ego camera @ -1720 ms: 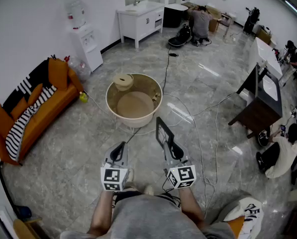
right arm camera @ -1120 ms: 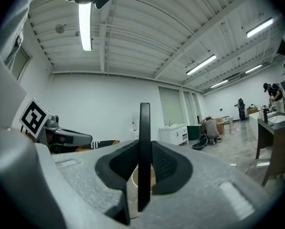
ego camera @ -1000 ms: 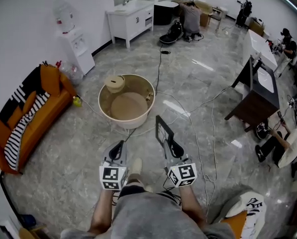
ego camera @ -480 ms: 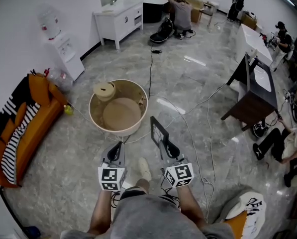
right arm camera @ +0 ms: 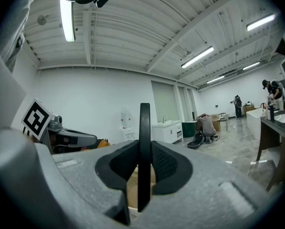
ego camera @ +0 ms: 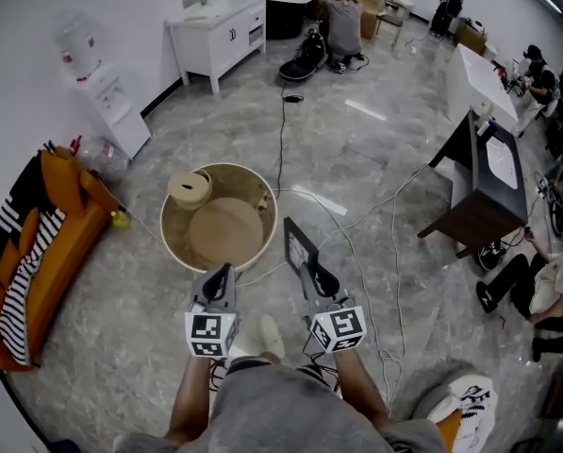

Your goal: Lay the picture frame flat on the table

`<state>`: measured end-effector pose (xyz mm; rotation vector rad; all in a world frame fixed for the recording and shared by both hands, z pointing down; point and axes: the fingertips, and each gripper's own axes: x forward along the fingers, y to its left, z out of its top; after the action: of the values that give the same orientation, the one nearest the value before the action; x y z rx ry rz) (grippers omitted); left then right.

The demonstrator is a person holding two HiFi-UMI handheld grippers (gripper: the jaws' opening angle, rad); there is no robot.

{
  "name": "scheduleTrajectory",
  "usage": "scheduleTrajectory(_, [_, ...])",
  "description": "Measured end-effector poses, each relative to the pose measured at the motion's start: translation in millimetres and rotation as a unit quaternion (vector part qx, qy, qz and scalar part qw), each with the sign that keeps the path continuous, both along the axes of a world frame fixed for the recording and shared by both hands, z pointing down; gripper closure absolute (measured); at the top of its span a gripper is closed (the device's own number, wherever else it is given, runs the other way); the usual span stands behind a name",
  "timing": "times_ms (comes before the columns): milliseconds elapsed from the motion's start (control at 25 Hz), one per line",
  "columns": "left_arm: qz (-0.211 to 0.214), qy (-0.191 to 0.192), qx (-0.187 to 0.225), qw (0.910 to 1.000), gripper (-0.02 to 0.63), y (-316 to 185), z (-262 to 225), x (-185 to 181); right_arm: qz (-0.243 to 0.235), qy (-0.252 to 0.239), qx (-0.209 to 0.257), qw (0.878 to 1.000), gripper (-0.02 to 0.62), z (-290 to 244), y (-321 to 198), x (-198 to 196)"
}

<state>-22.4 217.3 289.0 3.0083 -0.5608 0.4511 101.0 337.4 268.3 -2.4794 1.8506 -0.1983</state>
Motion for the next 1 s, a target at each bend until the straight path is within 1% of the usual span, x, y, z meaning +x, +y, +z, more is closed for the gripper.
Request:
scheduleTrajectory(160, [0.002,0.002,-0.006,1.0,0.584,-32.7,1.0,30.7,-0.004,-0.001,-0.003,1.0,0.528,1.4,-36.9,28.2])
scheduleTrajectory(280, [0.004,0.007,0.002,1.0,0.584,-54.1,0.6,50.5,-0.007,0.001,-0.003,1.0,0.528,4.3,-61.7,45.7])
scheduleTrajectory(400, [-0.004,0.012,0.006,0.9999,0.584,-74.8,0.9,57.8,-0.015,-0.002,-0.004,1.0,0.528,7.9,-82.9,52.0])
scheduleTrajectory(600, [-0.029,0.006,0.002,0.9996,0.584,-108.4,1.6,49.8,-0.035,-0.004,-0.006,0.999,0.528,10.5,-118.7,49.3])
scheduleTrajectory(840, [-0.066,0.012,0.002,0.9977,0.584,-138.7,-0.8,24.9,-0.069,-0.003,-0.006,0.998,0.528,7.6,-155.6,35.3])
scheduleTrajectory(1000, [-0.098,0.017,0.007,0.995,0.584,-150.4,-3.4,6.4,-0.1,-0.002,-0.004,0.995,0.528,3.5,-174.8,24.1])
